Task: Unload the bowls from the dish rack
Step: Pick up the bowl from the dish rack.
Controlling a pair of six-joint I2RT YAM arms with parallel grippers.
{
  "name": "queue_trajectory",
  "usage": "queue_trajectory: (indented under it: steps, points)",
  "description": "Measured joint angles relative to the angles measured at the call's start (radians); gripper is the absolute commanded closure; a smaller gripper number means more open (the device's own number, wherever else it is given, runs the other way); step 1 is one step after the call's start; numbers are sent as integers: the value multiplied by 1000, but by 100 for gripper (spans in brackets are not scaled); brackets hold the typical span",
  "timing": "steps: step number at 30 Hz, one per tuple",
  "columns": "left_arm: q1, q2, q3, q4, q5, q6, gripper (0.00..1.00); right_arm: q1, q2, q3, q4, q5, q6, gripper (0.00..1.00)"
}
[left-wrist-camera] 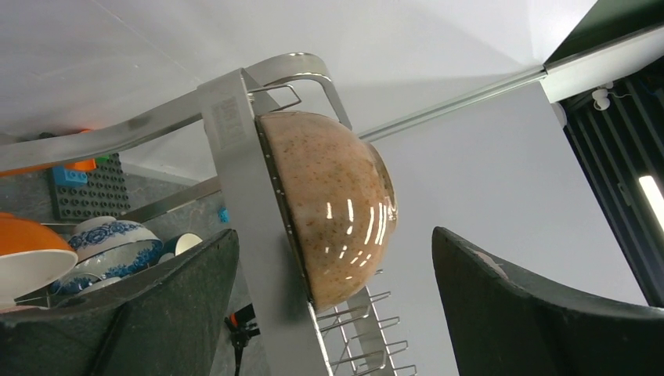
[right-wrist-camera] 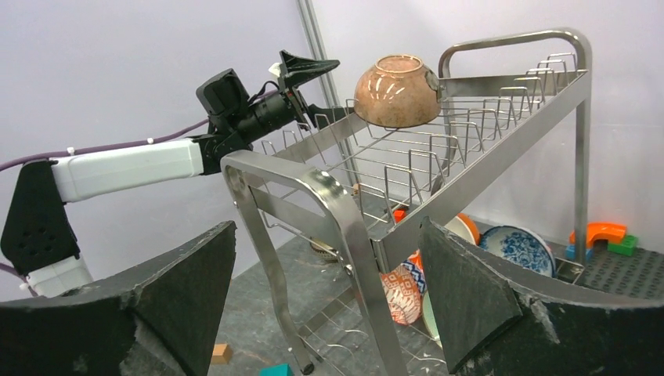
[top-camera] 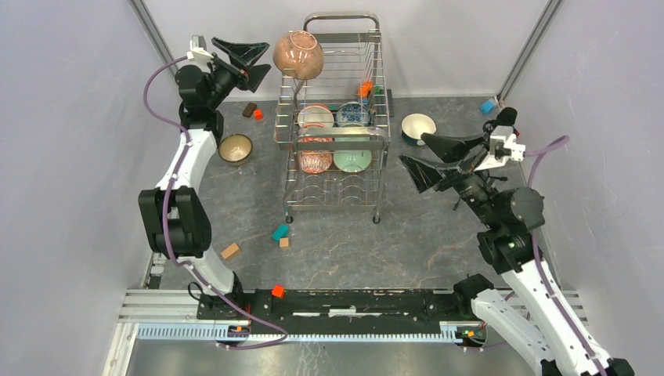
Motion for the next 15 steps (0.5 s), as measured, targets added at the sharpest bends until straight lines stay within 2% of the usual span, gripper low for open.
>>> queue_trajectory:
  steps: [8,15]
  points:
    - [0,52,2,20,1,-14,7,0,-59,-5,-56,6,-31,9]
    - [0,94,15,94,10,-93,18,0,-37,-52,-59,-2,-27,9]
